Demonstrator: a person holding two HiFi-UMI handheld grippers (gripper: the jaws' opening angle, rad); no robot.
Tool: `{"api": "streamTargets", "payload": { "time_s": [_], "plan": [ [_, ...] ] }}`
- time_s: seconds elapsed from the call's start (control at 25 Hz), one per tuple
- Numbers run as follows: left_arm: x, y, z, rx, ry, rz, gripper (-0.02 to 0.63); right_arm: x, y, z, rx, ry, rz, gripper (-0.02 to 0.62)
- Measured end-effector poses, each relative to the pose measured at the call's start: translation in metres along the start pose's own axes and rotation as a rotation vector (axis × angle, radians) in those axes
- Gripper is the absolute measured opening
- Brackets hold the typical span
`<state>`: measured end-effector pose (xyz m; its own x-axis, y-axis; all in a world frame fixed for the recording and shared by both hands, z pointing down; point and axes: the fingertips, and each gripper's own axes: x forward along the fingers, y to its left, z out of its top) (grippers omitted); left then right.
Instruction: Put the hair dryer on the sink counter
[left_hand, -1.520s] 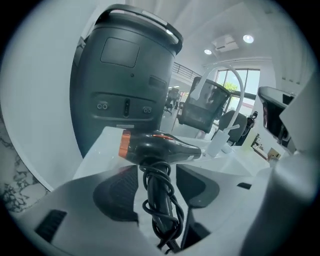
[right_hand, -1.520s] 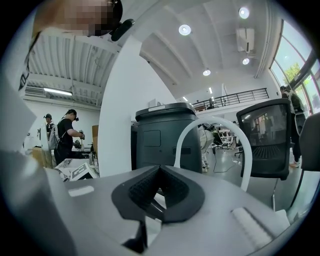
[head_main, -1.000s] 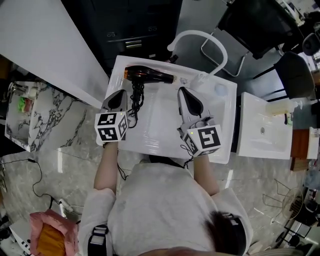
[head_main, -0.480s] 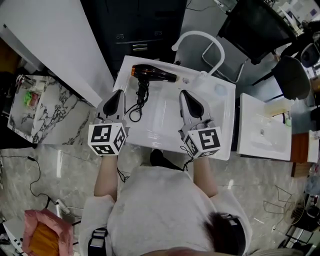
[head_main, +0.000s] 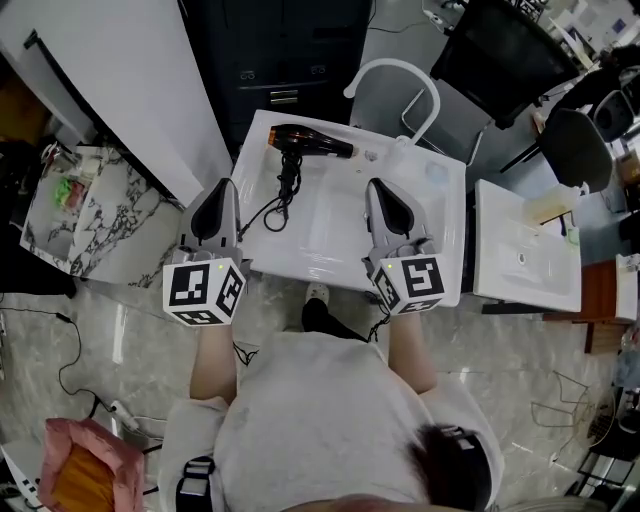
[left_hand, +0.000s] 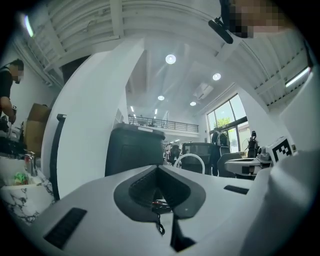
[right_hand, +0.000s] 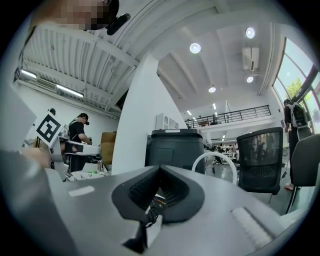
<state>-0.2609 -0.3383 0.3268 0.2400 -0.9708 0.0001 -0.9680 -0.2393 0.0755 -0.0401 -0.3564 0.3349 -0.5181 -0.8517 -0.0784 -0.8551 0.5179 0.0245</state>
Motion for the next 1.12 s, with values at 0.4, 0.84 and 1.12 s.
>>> {"api": "streamTargets", "payload": {
  "time_s": [0.4, 0.84, 1.12],
  "plan": [
    [-0.049, -0.008, 0.025, 0.047, -0.081, 0.015, 0.008, -0.040, 0.020, 0.019, -0.014, -0.038, -0.026, 0.011],
    [-0.086, -0.015, 0.034, 0.085, -0.110, 0.023, 0.008, -0.067, 0.042, 0.033, -0.038, -0.063, -0.021, 0.011],
    [-0.095, -0.020, 0.035, 0.056, -0.120, -0.003, 0.008, -0.078, 0.047, 0.035, -0.037, -0.073, -0.024, 0.011]
  ]
}}
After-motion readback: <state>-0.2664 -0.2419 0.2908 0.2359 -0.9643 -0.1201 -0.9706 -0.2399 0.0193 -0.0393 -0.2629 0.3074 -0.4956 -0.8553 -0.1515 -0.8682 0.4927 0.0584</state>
